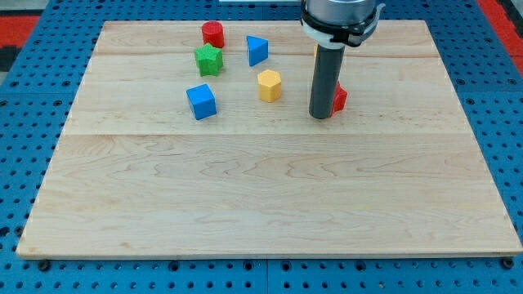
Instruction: Move the red star slightly left
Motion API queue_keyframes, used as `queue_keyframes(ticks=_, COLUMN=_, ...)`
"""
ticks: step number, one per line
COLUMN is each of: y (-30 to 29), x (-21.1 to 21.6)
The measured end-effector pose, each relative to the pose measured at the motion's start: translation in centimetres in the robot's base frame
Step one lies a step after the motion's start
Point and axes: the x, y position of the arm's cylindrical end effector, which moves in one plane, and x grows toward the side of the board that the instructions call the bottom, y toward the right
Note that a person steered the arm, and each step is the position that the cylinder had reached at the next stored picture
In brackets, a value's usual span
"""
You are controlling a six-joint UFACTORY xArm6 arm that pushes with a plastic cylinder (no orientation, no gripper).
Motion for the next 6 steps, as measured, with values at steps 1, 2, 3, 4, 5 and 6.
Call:
queue_keyframes(ticks=1, y=0.2, x=0.9)
queue_keyframes(ticks=2, y=0.4, x=4.5)
queue_keyframes(ticks=3, y=0.4, x=8.2)
queue_keyframes(ticks=4, y=1.9, x=12.0)
queue_keyframes(ticks=5, y=5.7, x=13.3)
queue_keyframes(ticks=6, y=9.6, x=9.4)
